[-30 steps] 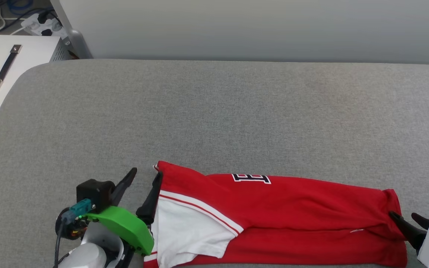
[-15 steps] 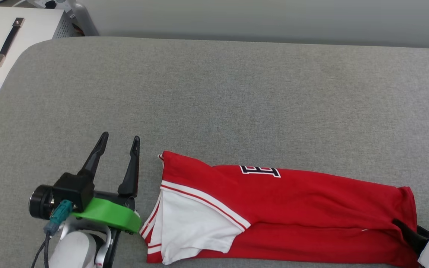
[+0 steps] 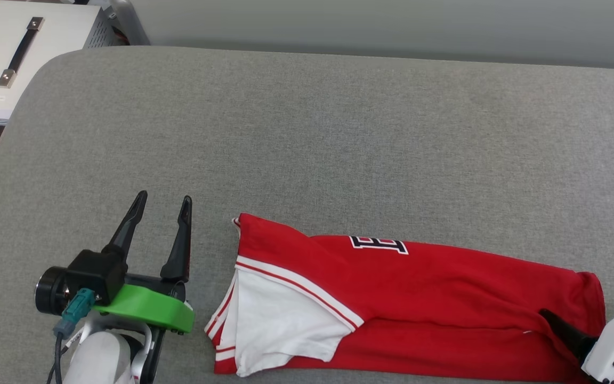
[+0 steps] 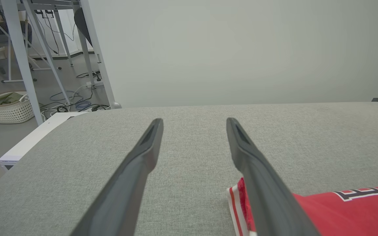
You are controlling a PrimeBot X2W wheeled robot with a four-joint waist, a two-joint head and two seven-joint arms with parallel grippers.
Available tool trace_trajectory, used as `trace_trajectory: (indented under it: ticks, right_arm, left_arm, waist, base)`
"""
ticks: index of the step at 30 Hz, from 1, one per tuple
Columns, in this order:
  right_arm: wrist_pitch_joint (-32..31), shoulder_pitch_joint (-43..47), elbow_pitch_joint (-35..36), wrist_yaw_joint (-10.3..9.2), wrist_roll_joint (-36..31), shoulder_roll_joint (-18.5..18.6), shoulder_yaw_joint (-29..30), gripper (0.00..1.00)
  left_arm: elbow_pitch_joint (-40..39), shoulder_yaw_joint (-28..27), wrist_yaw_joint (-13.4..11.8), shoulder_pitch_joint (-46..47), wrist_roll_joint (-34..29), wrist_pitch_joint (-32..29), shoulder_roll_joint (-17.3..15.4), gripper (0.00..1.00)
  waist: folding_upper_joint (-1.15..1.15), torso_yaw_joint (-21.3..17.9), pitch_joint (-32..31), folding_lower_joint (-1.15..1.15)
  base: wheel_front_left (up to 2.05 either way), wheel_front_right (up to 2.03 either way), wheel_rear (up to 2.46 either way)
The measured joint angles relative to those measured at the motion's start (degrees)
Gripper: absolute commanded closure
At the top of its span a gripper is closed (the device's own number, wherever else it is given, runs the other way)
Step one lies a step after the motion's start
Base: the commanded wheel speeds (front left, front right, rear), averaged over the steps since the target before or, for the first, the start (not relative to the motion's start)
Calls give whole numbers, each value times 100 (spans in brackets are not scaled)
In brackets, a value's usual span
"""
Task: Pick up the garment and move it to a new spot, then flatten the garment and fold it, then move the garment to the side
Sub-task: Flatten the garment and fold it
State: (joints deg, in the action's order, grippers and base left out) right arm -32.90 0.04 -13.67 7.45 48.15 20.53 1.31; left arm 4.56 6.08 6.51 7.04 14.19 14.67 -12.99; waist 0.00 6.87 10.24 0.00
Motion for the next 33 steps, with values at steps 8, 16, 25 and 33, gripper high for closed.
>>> trace_trajectory:
  ticks: [8, 16, 25, 33]
  right_arm:
    - [302, -68, -221, 1, 69, 127, -250, 100]
    - [858, -74, -322, 16, 77, 314, -285, 100]
    - [1144, -25, -501, 14, -67, 800, 54, 100]
    - [984, 230, 244, 8, -56, 653, 87, 100]
  left_arm:
    - [24, -129, 58, -2, -110, 0, 86, 0]
    - [63, -113, 80, -20, -107, -1, 129, 0]
    - [123, -23, 80, -99, -64, -1, 129, 0]
    - [144, 22, 80, -177, -38, 0, 171, 0]
  waist:
    - [0, -26, -64, 0]
    - [0, -97, -170, 0]
    - [0, -126, -363, 0]
    - [0, -100, -547, 0]
  base:
    - [0, 0, 0]
    - [0, 0, 0]
    - [0, 0, 0]
    - [0, 0, 0]
